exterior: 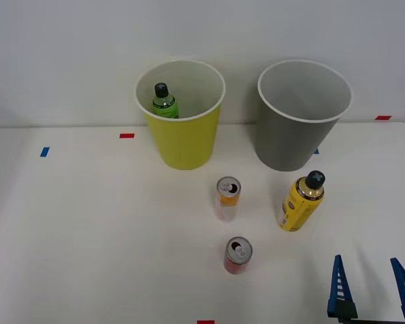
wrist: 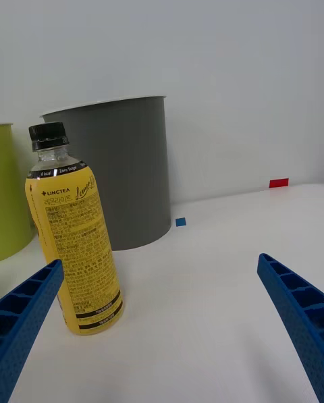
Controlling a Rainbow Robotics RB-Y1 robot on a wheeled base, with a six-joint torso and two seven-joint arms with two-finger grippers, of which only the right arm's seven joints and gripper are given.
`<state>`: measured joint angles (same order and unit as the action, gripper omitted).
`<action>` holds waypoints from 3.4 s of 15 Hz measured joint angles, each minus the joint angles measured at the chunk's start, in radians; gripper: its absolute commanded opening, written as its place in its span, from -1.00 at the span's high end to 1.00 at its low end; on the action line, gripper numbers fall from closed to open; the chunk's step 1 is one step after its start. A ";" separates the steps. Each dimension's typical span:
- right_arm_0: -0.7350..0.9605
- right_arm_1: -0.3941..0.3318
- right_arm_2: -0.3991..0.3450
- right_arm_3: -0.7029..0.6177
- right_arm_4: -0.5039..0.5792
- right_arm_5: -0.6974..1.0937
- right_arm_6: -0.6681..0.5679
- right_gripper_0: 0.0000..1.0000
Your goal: Put cans in the gray bin, plastic bottles in the light green bin
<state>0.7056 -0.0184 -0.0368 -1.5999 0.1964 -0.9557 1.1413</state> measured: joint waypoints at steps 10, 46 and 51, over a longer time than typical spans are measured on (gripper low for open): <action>0.000 0.000 0.000 0.000 0.000 0.000 0.000 -1.00; -0.080 -0.182 0.179 0.089 -0.193 -0.078 0.122 -1.00; -0.163 -0.224 0.208 0.089 -0.223 -0.078 0.160 -1.00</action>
<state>0.5423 -0.2420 0.1708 -1.5110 -0.0271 -1.0332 1.3015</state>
